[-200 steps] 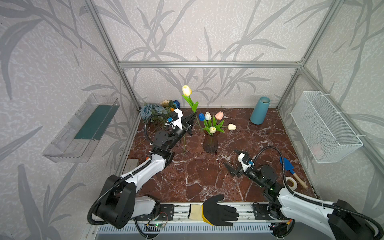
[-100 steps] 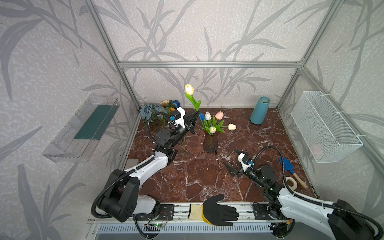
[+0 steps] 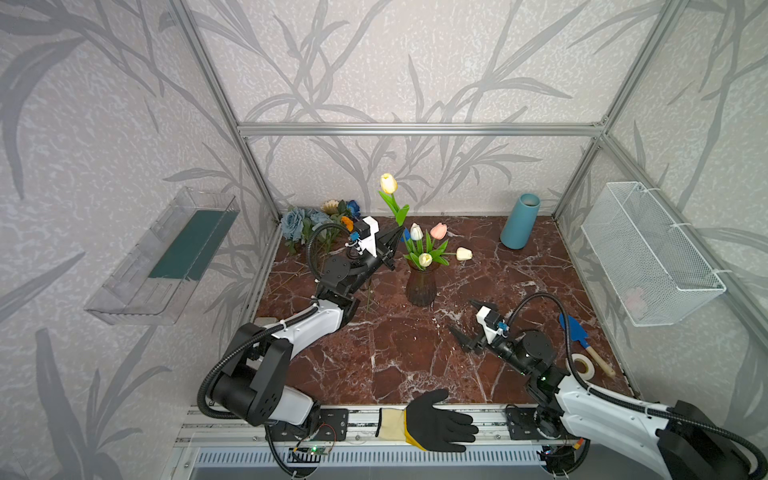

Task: Arrange the flowers into the vase
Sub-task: 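Lower the yellow tulip stem into the vase and open the left gripper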

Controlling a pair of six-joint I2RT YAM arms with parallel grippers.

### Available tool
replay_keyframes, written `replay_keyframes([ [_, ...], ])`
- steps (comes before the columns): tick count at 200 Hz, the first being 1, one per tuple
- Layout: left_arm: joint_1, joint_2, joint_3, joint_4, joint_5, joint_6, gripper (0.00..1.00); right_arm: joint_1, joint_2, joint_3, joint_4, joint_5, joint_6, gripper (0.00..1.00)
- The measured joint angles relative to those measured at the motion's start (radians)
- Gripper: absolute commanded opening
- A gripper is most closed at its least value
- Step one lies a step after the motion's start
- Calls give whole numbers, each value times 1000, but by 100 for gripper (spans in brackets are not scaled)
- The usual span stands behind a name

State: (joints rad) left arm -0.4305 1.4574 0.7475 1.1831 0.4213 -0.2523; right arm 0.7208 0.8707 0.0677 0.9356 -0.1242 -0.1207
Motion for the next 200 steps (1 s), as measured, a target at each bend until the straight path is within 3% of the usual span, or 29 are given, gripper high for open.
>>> replay_keyframes([
  [53,-26,30,0,-13,0,31,0,0,2,0,0,0,0,92],
  [140,-101,44,66,-209,1,156,0,0,14,0,0,0,0,92],
  [177,-105,49,82,-267,7,184,32,0,14,0,0,0,0,92],
  [200,-106,48,82,-314,15,201,37,0,15,0,0,0,0,92],
])
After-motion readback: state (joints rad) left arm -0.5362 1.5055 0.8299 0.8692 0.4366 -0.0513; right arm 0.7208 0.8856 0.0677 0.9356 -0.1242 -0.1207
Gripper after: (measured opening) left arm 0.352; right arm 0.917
